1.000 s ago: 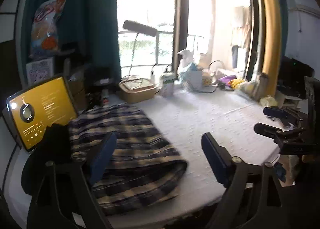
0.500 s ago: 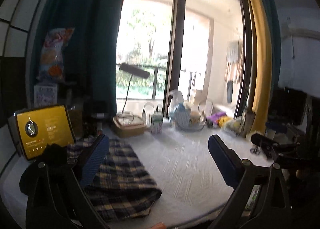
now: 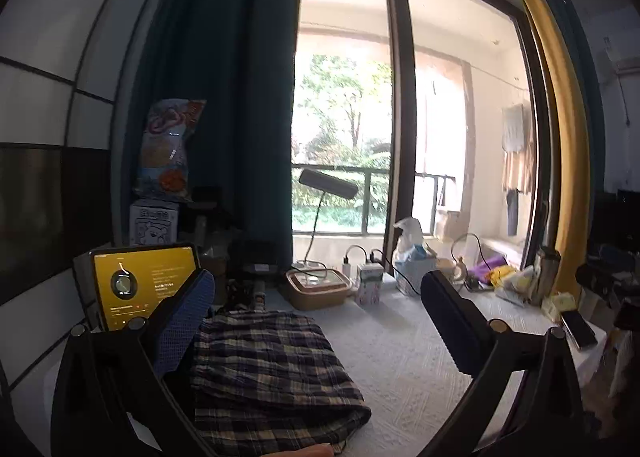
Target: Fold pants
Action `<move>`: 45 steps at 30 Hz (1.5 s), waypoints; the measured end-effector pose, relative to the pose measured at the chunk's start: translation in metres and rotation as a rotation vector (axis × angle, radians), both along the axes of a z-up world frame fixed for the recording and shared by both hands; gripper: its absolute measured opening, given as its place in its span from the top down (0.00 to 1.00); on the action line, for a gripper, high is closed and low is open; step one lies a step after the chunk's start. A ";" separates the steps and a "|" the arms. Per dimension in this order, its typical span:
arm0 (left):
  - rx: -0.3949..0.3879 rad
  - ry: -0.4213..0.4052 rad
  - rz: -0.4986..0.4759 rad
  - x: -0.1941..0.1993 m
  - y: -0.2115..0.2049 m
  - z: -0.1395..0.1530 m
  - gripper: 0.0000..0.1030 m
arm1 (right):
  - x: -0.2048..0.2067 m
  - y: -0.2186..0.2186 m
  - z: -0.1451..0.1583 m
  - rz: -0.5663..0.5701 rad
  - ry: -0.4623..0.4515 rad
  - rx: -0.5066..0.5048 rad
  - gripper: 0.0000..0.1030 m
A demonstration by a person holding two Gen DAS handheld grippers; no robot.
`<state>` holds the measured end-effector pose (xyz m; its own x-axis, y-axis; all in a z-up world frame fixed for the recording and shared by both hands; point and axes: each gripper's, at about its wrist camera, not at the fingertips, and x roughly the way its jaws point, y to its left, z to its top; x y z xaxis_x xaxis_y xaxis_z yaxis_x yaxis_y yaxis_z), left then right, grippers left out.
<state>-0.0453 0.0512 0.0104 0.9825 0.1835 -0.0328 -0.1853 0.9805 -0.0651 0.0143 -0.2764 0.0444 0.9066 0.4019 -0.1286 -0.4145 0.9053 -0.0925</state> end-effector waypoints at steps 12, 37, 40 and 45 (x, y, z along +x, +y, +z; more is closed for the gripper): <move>-0.008 0.036 -0.023 0.003 0.001 -0.008 0.01 | 0.007 -0.001 -0.006 -0.028 0.025 0.007 0.00; -0.006 0.059 -0.033 0.004 -0.004 -0.010 0.01 | 0.008 0.005 -0.010 -0.025 0.042 0.002 0.00; -0.007 0.061 -0.035 0.004 -0.004 -0.010 0.01 | 0.010 0.006 -0.012 -0.024 0.044 0.000 0.00; -0.008 0.061 -0.037 0.004 -0.003 -0.010 0.01 | 0.011 0.006 -0.014 -0.020 0.051 -0.001 0.00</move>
<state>-0.0415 0.0479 0.0002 0.9847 0.1467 -0.0938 -0.1529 0.9863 -0.0623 0.0255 -0.2707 0.0308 0.9069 0.3832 -0.1750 -0.4001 0.9136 -0.0729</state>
